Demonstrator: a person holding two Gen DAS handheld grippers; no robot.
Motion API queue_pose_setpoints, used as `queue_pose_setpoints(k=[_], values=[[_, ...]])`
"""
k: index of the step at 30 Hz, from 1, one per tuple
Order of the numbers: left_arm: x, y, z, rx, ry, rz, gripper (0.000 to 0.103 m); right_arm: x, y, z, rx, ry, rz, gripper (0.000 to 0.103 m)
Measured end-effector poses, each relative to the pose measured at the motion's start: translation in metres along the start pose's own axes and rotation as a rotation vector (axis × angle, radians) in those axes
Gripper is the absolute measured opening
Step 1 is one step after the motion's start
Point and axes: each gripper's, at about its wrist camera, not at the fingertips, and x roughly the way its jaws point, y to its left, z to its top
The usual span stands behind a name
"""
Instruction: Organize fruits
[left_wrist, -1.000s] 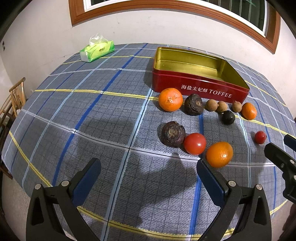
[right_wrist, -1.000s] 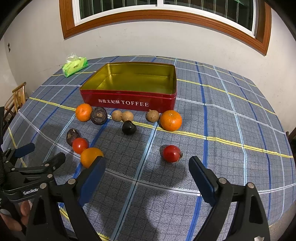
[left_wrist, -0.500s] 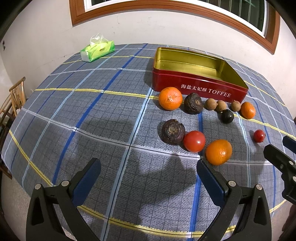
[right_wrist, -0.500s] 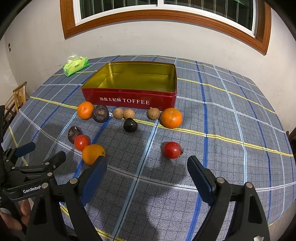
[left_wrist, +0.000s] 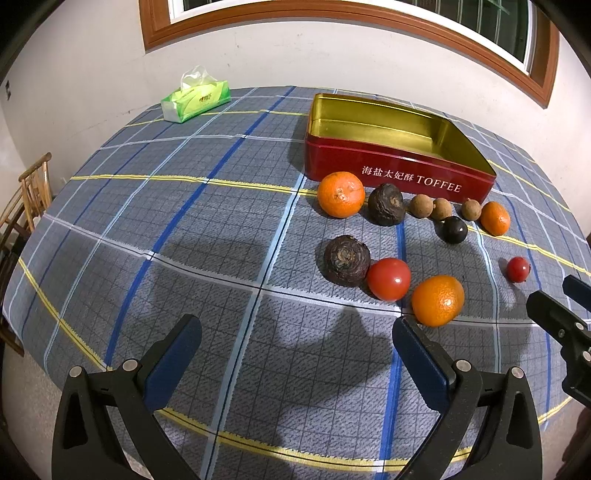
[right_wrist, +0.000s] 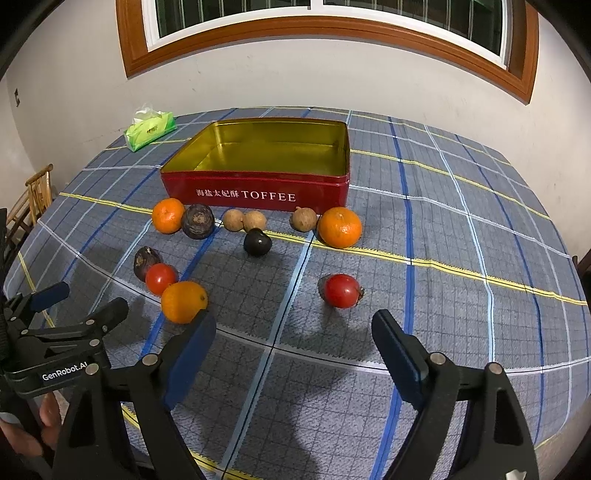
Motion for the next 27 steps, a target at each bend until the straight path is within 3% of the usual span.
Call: queue_pose_setpoints(k=[9,27], values=[[0.000,0.000,-0.001,-0.001,0.000,0.000,0.102,0.001,-0.002,-0.001,0.005,0.007,0.006,0.082],[0.013,0.010,0.002,-0.005,0.027,-0.022,0.081,0.015,-0.013,-0.002,0.024,0.036,0.009,0.075]])
